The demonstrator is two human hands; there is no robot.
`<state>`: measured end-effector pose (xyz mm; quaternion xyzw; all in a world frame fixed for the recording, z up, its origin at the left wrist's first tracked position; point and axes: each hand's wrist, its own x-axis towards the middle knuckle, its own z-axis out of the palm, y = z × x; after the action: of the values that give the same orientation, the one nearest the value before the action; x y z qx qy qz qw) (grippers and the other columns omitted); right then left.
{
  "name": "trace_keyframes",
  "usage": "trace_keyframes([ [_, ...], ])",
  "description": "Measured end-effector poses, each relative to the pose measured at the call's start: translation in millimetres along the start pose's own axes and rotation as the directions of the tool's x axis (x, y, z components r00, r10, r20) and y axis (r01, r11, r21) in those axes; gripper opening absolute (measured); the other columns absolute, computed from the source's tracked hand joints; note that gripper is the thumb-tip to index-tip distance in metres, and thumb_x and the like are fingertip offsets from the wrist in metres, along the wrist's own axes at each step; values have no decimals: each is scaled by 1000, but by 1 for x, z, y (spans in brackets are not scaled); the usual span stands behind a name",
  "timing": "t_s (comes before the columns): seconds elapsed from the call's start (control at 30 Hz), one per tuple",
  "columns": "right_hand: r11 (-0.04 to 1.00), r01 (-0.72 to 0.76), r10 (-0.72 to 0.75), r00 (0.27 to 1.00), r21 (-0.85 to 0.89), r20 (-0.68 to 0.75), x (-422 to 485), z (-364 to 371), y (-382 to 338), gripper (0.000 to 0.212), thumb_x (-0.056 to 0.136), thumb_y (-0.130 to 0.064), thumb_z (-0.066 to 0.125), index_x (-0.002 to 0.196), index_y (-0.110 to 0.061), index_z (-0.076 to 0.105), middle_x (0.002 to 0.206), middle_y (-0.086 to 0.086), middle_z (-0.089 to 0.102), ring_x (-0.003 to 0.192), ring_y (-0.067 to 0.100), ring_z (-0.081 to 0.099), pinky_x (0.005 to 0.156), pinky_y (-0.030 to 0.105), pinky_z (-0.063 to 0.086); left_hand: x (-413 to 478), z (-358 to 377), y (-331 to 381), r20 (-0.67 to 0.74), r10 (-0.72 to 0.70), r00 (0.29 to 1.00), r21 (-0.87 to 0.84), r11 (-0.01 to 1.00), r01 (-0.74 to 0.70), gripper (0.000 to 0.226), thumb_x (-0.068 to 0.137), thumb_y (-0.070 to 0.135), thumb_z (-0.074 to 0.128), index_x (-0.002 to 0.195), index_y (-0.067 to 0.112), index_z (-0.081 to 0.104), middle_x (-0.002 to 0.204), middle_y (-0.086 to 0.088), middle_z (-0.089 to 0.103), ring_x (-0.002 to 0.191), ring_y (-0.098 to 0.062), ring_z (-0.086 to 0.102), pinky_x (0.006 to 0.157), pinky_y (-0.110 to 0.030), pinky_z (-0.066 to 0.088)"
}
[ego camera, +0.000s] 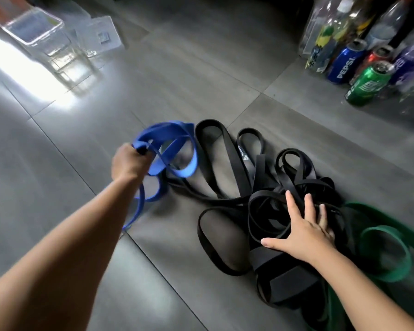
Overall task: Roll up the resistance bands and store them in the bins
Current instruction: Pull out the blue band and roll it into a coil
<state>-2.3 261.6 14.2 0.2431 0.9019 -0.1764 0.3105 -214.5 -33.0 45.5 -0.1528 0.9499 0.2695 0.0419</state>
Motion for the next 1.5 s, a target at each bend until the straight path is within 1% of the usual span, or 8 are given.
trace_keyframes([
  [0.23, 999, 16, -16, 1000, 38, -10, -3, -2, -3, 126, 58, -79, 63, 142, -43, -24, 154, 3, -28, 142, 36, -19, 112, 51, 18, 56, -71, 30, -250, -3, 968, -76, 997, -16, 38, 81, 31, 59, 111, 9, 53, 101, -15, 62, 89, -33, 59, 81, -39, 49],
  [0.5, 966, 89, -31, 972, 244, -234, -23, -7, 17, 105, 66, -67, 67, 148, -36, 9, 158, -2, 3, 143, 27, 18, 112, 42, 23, -35, 29, 24, 210, 149, 966, 101, 980, -172, 80, 76, 40, 70, 138, 9, 31, 142, -19, 32, 131, -35, 29, 107, -43, 29],
  [0.63, 962, -100, 209, 867, 254, -452, -48, 4, 24, 96, 60, -70, 65, 139, -23, 36, 138, 9, 35, 125, 35, 36, 97, 47, 38, -119, 87, 6, 534, -50, 844, -11, 998, 66, 89, 71, 52, 73, 136, 6, 33, 129, -16, 48, 120, -28, 48, 97, -30, 42],
  [0.73, 896, -183, 309, 912, 405, -271, -66, 19, 16, 99, 61, -66, 69, 141, -22, 31, 139, 11, 37, 127, 34, 35, 97, 45, 38, -155, 109, 9, 705, -178, 687, -177, 893, 414, 44, 72, 49, 74, 82, 10, 56, 61, 2, 58, 50, -6, 54, 43, -15, 39],
  [0.83, 697, -257, 359, 933, 669, -15, -59, 29, 2, 106, 66, -54, 76, 146, -14, 20, 144, 15, 39, 130, 34, 39, 103, 40, 36, -183, 127, 33, 874, -86, 479, -248, 769, 590, 41, 72, 51, 73, 85, 13, 68, 75, 1, 70, 61, -12, 65, 57, -22, 53],
  [1.07, 435, -298, 384, 915, 849, 124, -13, 8, -32, 52, 72, -35, 73, 113, -11, 50, 118, 9, 58, 102, 30, 58, 85, 44, 55, -175, 137, 45, 792, -127, 597, -351, 706, 615, 46, 59, 23, 79, 96, 0, 65, 90, -19, 69, 81, -28, 66, 82, -39, 54],
  [1.27, 311, -49, 247, 968, 949, -31, 1, -23, -62, 41, 72, -38, 68, 104, -14, 61, 109, 9, 64, 97, 30, 62, 78, 45, 56, -134, 72, 109, 362, 239, 901, -635, 771, 50, 8, 74, 1, 64, 75, 8, 60, 65, -4, 59, 56, -12, 53, 54, -22, 45],
  [1.5, 440, -105, 133, 990, 892, 51, -2, -11, -39, 64, 71, -62, 63, 113, -14, 60, 119, 6, 60, 112, 28, 57, 98, 43, 47, -100, 57, 85, 350, 117, 929, 71, 986, -151, 69, 66, 45, 73, 119, 7, 49, 119, -16, 54, 112, -32, 52, 90, -42, 45],
])
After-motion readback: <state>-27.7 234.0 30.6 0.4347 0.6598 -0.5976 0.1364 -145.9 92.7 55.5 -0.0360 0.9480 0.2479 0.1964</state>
